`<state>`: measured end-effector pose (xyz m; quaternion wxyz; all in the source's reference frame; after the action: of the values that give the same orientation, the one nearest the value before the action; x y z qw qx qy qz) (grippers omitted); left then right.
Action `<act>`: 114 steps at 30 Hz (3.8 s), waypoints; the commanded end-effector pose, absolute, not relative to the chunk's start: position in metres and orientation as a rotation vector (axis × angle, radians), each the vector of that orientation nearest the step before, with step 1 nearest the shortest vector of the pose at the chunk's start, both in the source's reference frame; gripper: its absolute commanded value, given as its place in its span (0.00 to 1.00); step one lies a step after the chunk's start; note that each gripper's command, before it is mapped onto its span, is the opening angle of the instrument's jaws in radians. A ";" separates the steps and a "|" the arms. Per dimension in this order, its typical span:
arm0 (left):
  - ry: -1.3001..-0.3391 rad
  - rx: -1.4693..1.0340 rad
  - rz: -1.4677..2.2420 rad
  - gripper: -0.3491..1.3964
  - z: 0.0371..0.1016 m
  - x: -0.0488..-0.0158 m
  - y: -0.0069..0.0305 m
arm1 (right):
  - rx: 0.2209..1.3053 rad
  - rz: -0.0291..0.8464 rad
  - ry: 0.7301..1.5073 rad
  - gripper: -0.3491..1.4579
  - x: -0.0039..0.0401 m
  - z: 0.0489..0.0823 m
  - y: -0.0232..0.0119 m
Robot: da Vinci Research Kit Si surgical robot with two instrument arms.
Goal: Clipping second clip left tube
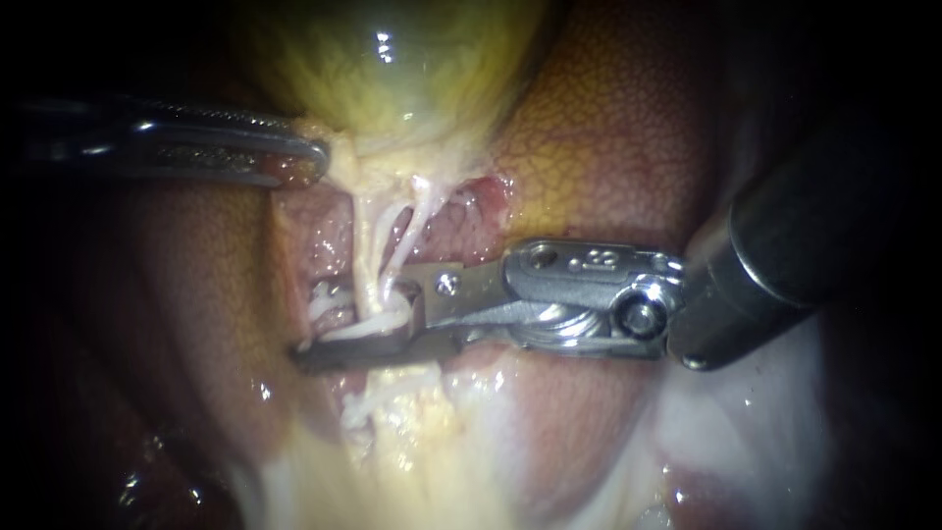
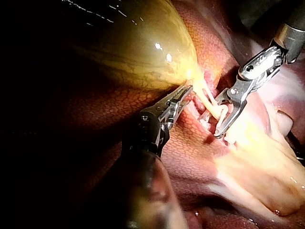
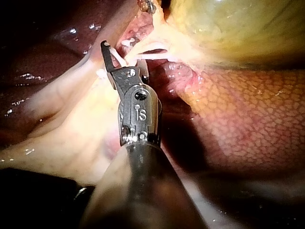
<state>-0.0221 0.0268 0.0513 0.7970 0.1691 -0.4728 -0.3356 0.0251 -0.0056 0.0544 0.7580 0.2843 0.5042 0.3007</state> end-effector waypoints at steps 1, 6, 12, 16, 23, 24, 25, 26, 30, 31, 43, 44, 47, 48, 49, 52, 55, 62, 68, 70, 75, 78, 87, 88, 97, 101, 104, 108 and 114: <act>-1.015 0.363 -0.721 0.00 0.0513 -0.0221 0.0268 | 0.619 0.655 1.099 0.31 0.0250 0.0544 -0.0056; -1.015 0.362 -0.721 0.00 0.0514 -0.0222 0.0268 | 0.618 0.654 1.099 0.37 0.0246 0.0548 -0.0056; -1.015 0.362 -0.720 0.00 0.0514 -0.0221 0.0267 | 0.615 0.653 1.098 0.41 0.0224 0.0553 -0.0052; -1.015 0.362 -0.720 0.00 0.0514 -0.0221 0.0267 | 0.611 0.638 1.101 0.42 0.0203 0.0555 -0.0050; -1.016 0.363 -0.720 0.00 0.0514 -0.0220 0.0267 | 0.591 0.579 1.114 0.44 0.0168 0.0559 -0.0044; -1.016 0.363 -0.720 0.00 0.0514 -0.0220 0.0267 | 0.589 0.573 1.116 0.44 0.0164 0.0559 -0.0044; -1.016 0.363 -0.720 0.00 0.0514 -0.0219 0.0267 | 0.590 0.571 1.116 0.44 0.0160 0.0559 -0.0043; -1.016 0.363 -0.719 0.00 0.0514 -0.0219 0.0267 | 0.589 0.564 1.118 0.44 0.0155 0.0558 -0.0043; -1.016 0.363 -0.719 0.00 0.0514 -0.0219 0.0267 | 0.591 0.555 1.120 0.45 0.0143 0.0556 -0.0042; -1.016 0.363 -0.719 0.00 0.0514 -0.0219 0.0267 | 0.590 0.548 1.122 0.45 0.0140 0.0555 -0.0041; -1.016 0.363 -0.719 0.00 0.0513 -0.0218 0.0267 | 0.610 0.477 1.184 0.46 0.0124 0.0516 -0.0026; -1.016 0.363 -0.719 0.00 0.0513 -0.0218 0.0267 | 0.620 0.473 1.195 0.46 0.0125 0.0512 -0.0027; -1.016 0.363 -0.719 0.00 0.0513 -0.0218 0.0267 | 0.640 0.456 1.221 0.46 0.0134 0.0502 -0.0029; -1.016 0.363 -0.719 0.00 0.0513 -0.0218 0.0267 | 0.645 0.450 1.224 0.46 0.0137 0.0501 -0.0030; -1.016 0.363 -0.719 0.00 0.0513 -0.0218 0.0267 | 0.650 0.442 1.230 0.45 0.0141 0.0500 -0.0032; -1.016 0.363 -0.719 0.00 0.0513 -0.0218 0.0267 | 0.661 0.425 1.242 0.45 0.0153 0.0501 -0.0033; -1.016 0.363 -0.719 0.00 0.0513 -0.0218 0.0267 | 0.668 0.409 1.251 0.45 0.0162 0.0506 -0.0035; -1.016 0.363 -0.719 0.00 0.0513 -0.0218 0.0267 | 0.661 0.410 1.247 0.45 0.0170 0.0531 -0.0041; -1.016 0.363 -0.719 0.00 0.0514 -0.0218 0.0267 | 0.664 0.428 1.238 0.45 0.0174 0.0564 -0.0040; -1.016 0.363 -0.719 0.00 0.0514 -0.0218 0.0267 | 0.667 0.436 1.234 0.45 0.0174 0.0573 -0.0039; -1.016 0.363 -0.719 0.00 0.0514 -0.0218 0.0266 | 0.671 0.445 1.226 0.45 0.0174 0.0590 -0.0041; -1.016 0.363 -0.719 0.00 0.0514 -0.0219 0.0266 | 0.670 0.452 1.221 0.45 0.0175 0.0593 -0.0039; -1.016 0.362 -0.719 0.00 0.0514 -0.0219 0.0266 | 0.722 0.434 1.240 0.45 0.0197 0.0591 -0.0041; -1.016 0.362 -0.719 0.00 0.0514 -0.0219 0.0266 | 0.732 0.431 1.247 0.45 0.0199 0.0590 -0.0042; -1.016 0.362 -0.720 0.00 0.0515 -0.0220 0.0266 | 0.806 0.378 1.324 0.44 0.0217 0.0580 -0.0052; -1.016 0.362 -0.720 0.00 0.0515 -0.0220 0.0266 | 0.837 0.343 1.348 0.44 0.0220 0.0572 -0.0061; -1.016 0.362 -0.720 0.00 0.0514 -0.0220 0.0266 | 0.859 0.318 1.362 0.43 0.0223 0.0565 -0.0068; -1.016 0.362 -0.720 0.00 0.0514 -0.0220 0.0266 | 0.888 0.301 1.382 0.43 0.0229 0.0557 -0.0073; -1.016 0.362 -0.720 0.00 0.0514 -0.0220 0.0266 | 0.928 0.341 1.368 0.39 0.0237 0.0550 -0.0074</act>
<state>-0.0220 0.0266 0.0515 0.7972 0.1684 -0.4730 -0.3351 0.0238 -0.0074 0.0550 0.6628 0.4148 0.6036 0.1560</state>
